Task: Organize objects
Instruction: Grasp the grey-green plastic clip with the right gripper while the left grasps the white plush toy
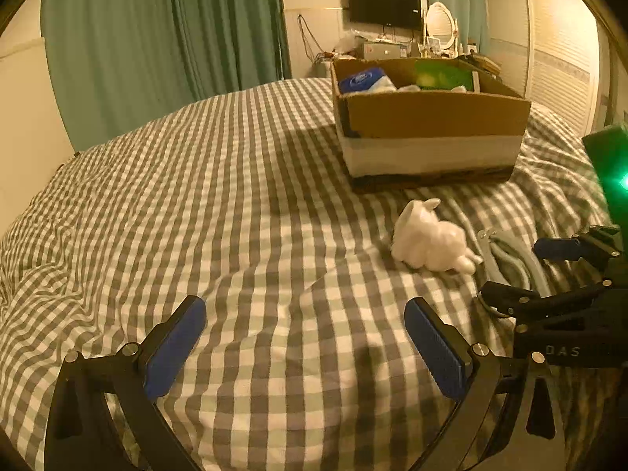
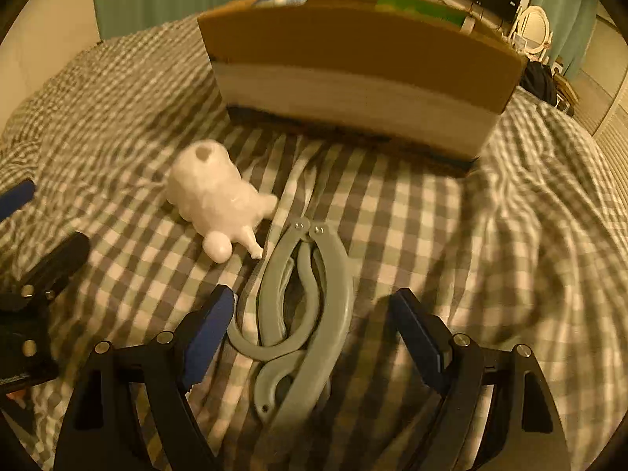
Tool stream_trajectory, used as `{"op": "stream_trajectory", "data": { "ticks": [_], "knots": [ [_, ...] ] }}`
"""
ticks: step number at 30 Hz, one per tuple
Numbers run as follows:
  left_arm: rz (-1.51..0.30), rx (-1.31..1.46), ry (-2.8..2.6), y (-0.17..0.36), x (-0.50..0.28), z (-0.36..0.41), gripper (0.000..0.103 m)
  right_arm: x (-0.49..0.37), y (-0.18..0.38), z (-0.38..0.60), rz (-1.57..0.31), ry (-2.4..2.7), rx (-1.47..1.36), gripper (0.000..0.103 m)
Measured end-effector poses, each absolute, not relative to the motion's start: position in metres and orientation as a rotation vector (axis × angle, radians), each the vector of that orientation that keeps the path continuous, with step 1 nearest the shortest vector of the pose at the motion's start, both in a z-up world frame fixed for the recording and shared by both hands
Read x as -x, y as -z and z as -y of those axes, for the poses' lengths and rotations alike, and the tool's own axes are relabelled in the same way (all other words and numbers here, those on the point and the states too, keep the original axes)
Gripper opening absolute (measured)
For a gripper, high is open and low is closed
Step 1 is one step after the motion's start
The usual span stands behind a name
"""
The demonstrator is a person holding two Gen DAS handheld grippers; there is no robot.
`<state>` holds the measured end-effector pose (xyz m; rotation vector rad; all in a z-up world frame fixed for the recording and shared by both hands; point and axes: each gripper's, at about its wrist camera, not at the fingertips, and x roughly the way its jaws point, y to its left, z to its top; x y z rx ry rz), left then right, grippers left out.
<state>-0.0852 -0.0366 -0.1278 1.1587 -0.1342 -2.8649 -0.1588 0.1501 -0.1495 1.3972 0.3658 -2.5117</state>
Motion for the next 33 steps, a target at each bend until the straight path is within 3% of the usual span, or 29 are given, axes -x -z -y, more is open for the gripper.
{"op": "stream_trajectory", "data": {
  "ticks": [5, 7, 10, 17, 19, 26, 33],
  "knots": [
    [0.093, -1.197, 2.860, 0.131, 0.087, 0.039, 0.103, 0.158, 0.158, -0.149, -0.386, 2.503, -1.400, 0.083],
    [0.080, -1.214, 2.858, 0.130, 0.087, 0.037, 0.103, 0.156, 0.159, -0.152, -0.388, 2.500, -1.394, 0.079],
    [0.088, -1.227, 2.849, 0.130, 0.084, 0.032, 0.103, 0.148, 0.152, -0.155, -0.376, 2.490, -1.379, 0.042],
    [0.126, -1.275, 2.838, 0.135, 0.079, 0.015, 0.103, 0.133, 0.129, -0.174, -0.216, 2.454, -1.319, 0.017],
    [0.127, -1.259, 2.860, 0.129, 0.081, 0.008, 0.103, 0.125, 0.120, -0.174, -0.263, 2.478, -1.293, 0.009],
    [0.081, -1.240, 2.910, 0.121, 0.109, -0.017, 0.103, 0.132, 0.091, -0.195, -0.222, 2.520, -1.222, 0.009],
    [0.242, -1.262, 2.905, 0.143, 0.150, -0.048, 0.103, 0.151, 0.082, -0.204, -0.184, 2.546, -1.198, 0.009]
  ]
}}
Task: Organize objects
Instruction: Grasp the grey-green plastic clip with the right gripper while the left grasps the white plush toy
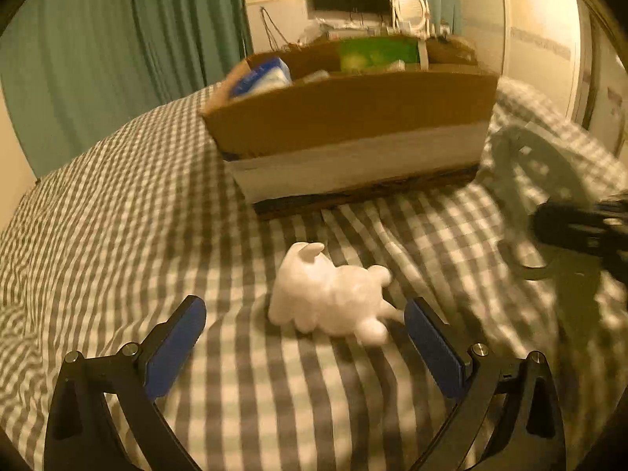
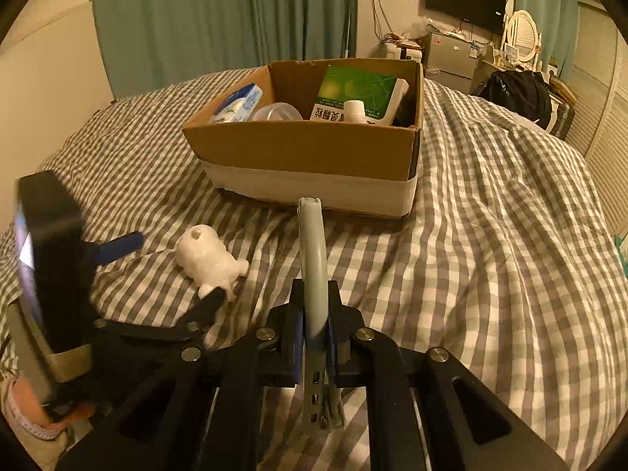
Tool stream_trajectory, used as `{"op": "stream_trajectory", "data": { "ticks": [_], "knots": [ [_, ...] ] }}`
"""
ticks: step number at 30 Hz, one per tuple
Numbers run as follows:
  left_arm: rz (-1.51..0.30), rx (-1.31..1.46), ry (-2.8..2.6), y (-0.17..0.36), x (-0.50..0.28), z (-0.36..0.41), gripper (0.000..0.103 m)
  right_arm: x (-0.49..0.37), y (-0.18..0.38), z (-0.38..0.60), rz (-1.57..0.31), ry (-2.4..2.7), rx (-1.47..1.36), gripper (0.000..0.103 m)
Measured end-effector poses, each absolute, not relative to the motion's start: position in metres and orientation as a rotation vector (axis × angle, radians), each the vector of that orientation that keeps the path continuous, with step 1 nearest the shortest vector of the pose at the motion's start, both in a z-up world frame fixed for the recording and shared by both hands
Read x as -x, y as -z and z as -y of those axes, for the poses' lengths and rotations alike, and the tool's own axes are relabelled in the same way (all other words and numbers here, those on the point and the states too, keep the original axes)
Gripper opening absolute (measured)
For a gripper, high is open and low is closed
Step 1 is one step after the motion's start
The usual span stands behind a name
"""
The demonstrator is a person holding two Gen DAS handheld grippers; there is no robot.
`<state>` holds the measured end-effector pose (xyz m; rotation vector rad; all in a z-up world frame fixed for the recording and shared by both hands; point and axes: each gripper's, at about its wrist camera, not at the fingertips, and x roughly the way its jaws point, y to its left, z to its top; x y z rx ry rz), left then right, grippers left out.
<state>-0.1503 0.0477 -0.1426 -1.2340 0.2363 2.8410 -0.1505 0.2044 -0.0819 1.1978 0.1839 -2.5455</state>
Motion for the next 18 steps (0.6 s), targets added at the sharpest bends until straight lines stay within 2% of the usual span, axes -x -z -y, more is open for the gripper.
{"op": "stream_trajectory", "data": {
  "ticks": [6, 10, 18],
  "knots": [
    [-0.225, 1.307, -2.771, 0.164, 0.184, -0.051, 0.102, 0.156, 0.088, -0.206, -0.178, 2.517, -1.197, 0.009],
    [-0.130, 1.334, -2.708, 0.171, 0.185, -0.046, 0.078, 0.159, 0.097, -0.211, -0.161, 2.505, -1.224, 0.009],
    [-0.120, 1.315, -2.737, 0.143, 0.152, -0.046, 0.078, 0.146, 0.088, -0.210, -0.181, 2.537, -1.203, 0.009]
  ]
}}
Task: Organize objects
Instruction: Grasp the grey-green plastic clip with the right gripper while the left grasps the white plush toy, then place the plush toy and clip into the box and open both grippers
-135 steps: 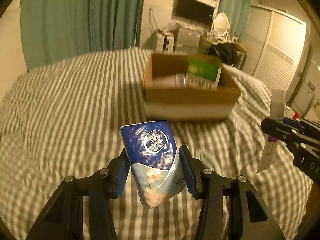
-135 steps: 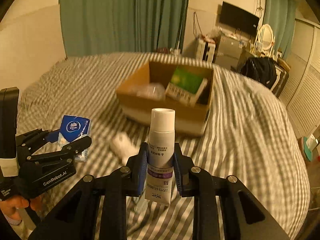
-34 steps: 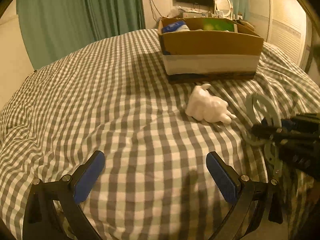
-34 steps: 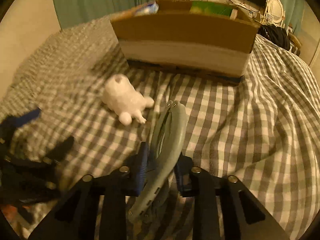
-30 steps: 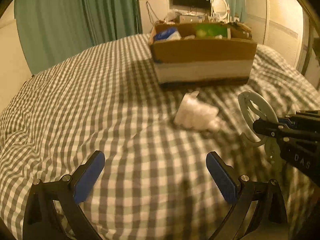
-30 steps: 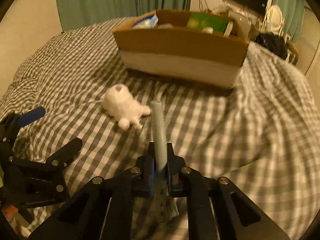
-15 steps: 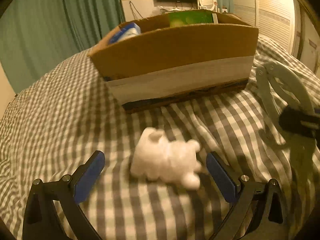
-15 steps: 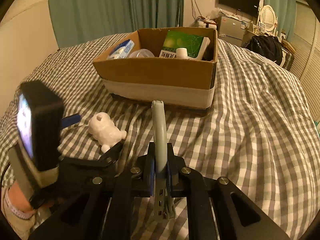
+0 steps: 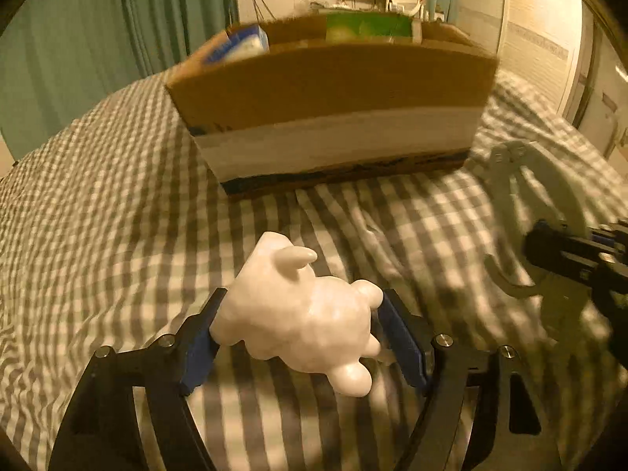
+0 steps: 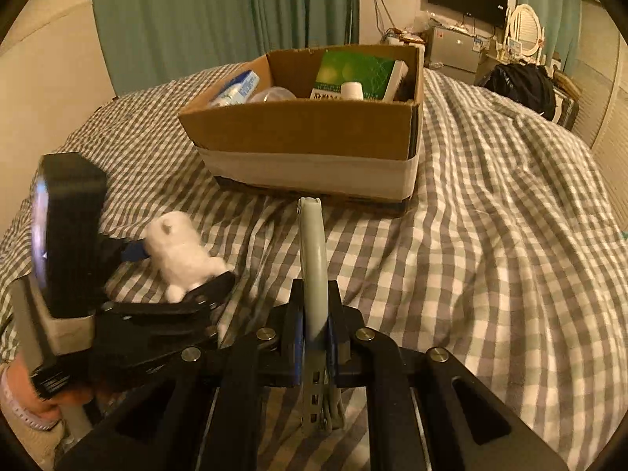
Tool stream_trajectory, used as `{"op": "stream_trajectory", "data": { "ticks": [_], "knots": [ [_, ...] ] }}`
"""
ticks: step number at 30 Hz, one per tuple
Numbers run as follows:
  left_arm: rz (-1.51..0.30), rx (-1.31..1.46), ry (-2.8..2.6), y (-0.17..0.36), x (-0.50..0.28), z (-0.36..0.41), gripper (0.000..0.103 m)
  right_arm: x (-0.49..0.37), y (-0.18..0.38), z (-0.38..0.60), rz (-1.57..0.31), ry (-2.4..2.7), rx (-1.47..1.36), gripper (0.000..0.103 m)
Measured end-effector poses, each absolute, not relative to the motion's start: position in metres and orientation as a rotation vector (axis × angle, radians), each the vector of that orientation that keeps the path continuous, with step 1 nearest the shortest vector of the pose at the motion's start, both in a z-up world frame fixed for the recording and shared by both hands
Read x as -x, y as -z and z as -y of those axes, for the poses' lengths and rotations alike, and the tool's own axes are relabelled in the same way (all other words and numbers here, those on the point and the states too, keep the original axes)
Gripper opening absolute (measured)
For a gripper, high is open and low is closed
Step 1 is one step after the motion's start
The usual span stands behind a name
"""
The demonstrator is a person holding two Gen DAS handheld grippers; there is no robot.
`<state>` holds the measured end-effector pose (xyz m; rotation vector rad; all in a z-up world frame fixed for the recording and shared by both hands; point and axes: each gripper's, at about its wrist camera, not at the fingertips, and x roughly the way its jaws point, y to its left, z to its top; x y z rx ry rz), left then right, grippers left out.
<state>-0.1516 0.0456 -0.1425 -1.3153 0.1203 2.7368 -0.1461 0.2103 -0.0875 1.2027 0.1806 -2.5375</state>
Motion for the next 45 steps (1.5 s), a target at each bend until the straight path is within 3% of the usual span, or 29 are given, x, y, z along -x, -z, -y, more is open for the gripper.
{"op": "stream_trajectory", "data": {
  "ticks": [15, 26, 32, 36, 40, 45],
  "knots": [
    [-0.118, 1.028, -2.907, 0.030, 0.108, -0.029, 0.078, 0.099, 0.003, -0.199, -0.232, 2.604, -0.979, 0.009],
    [-0.173, 0.873, -2.927, -0.048, 0.160, -0.030, 0.078, 0.136, -0.058, -0.188, -0.313, 2.645, -0.860, 0.009],
    [-0.070, 0.892, -2.916, -0.063, 0.201, -0.026, 0.078, 0.191, -0.058, -0.184, -0.361, 2.634, -0.898, 0.009],
    [-0.157, 0.867, -2.942, -0.065, 0.227, -0.034, 0.078, 0.219, -0.056, -0.185, -0.357, 2.627, -0.909, 0.009],
    [-0.074, 0.832, -2.928, -0.058, 0.246, -0.033, 0.078, 0.249, -0.053, -0.186, -0.353, 2.638, -0.906, 0.009],
    [-0.090, 0.879, -2.930, -0.035, 0.283, -0.040, 0.078, 0.289, -0.037, -0.196, -0.244, 2.646, -0.951, 0.009]
  ]
}}
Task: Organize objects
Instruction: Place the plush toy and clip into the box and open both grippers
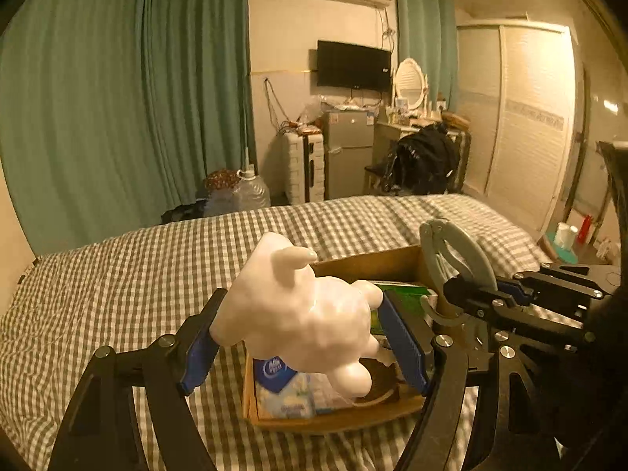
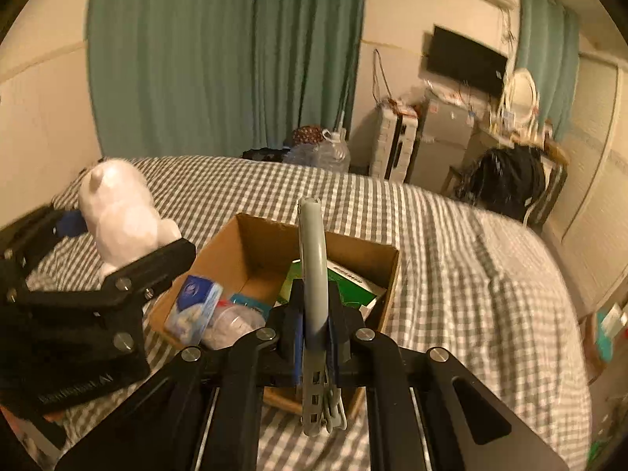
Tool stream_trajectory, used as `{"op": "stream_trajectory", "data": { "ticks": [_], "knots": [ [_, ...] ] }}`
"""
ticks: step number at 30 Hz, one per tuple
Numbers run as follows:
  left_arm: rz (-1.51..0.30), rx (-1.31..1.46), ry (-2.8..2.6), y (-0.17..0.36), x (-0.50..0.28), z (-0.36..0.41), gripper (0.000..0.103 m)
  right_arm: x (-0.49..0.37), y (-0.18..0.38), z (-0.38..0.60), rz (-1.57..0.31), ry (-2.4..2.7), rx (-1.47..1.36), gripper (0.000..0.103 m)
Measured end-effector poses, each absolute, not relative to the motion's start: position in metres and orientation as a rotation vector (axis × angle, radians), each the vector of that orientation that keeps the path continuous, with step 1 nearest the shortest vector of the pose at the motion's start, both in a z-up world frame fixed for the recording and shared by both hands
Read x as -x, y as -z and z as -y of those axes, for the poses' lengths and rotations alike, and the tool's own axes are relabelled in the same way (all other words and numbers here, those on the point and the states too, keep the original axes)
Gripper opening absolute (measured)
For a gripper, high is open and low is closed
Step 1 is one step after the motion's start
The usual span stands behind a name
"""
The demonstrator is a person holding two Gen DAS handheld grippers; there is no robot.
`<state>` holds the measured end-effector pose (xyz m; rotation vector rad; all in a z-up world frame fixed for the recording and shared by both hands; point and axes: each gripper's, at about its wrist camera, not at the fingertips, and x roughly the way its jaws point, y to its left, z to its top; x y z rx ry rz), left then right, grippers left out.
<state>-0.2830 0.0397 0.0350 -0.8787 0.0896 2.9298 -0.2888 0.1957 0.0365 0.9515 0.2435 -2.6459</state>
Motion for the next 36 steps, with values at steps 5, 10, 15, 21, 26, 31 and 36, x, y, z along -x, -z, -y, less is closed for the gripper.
{"op": "stream_trajectory", "data": {
  "ticks": [5, 10, 15, 21, 26, 31, 36],
  "knots": [
    [-0.065, 1.001, -2.909, 0.000, 0.321, -0.041, 0.078, 0.316, -0.014, -0.197, -0.242, 2.632, -0.993, 0.009],
    [-0.076, 1.048, -2.908, 0.024, 0.342, -0.040, 0.078, 0.331, 0.008, -0.198, -0.202, 2.609, -1.025, 0.009],
    [-0.078, 1.104, -2.885, 0.044, 0.357, -0.046, 0.078, 0.339, 0.019, -0.205, -0.134, 2.576, -1.051, 0.009],
    [-0.041, 1.132, -2.875, 0.046, 0.354, -0.045, 0.080, 0.332, 0.012, -0.217, -0.055, 2.594, -1.022, 0.028],
    [-0.087, 1.084, -2.903, 0.029, 0.338, -0.050, 0.094, 0.314, -0.008, -0.231, -0.039, 2.645, -0.967, 0.050],
    [-0.124, 1.028, -2.926, 0.000, 0.306, -0.058, 0.100, 0.286, -0.035, -0.242, -0.055, 2.696, -0.955, 0.050],
    [-0.146, 0.930, -2.955, -0.032, 0.261, -0.058, 0.102, 0.241, -0.070, -0.246, -0.127, 2.737, -0.908, 0.059]
  ]
}}
